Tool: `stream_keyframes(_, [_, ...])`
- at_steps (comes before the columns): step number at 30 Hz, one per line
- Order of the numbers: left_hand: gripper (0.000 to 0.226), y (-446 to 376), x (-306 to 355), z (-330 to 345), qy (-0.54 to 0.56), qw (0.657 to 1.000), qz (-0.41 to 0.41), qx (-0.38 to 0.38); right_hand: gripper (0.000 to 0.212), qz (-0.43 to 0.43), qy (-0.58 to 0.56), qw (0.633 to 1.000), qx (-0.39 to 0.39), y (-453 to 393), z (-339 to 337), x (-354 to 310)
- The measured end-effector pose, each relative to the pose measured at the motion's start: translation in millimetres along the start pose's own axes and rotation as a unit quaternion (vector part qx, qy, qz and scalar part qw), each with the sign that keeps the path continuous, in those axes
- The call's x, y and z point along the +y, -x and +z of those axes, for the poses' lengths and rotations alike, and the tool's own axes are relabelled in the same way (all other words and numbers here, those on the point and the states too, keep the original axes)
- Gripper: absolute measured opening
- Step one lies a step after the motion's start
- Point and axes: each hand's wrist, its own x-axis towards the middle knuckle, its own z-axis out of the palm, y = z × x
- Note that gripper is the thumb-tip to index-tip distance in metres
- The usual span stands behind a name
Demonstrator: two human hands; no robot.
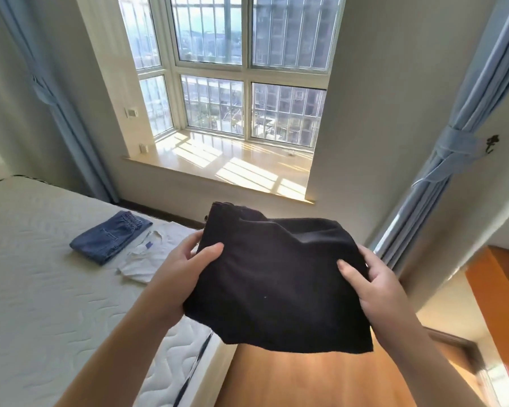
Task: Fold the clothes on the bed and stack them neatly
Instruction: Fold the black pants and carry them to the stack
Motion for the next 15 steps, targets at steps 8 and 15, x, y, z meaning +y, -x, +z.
stream_keyframes(8, [0.049,-108,-7,24,-0.018,1.000,0.002,0.003,0.040,-0.006,-0.006,1.000,-0.004,-118,0,15])
stream_keyframes(15, [0.052,-215,-12,74,-0.060,0.998,-0.003,0.019,0.034,0.002,-0.003,1.000,-0.017,-244,-21,49])
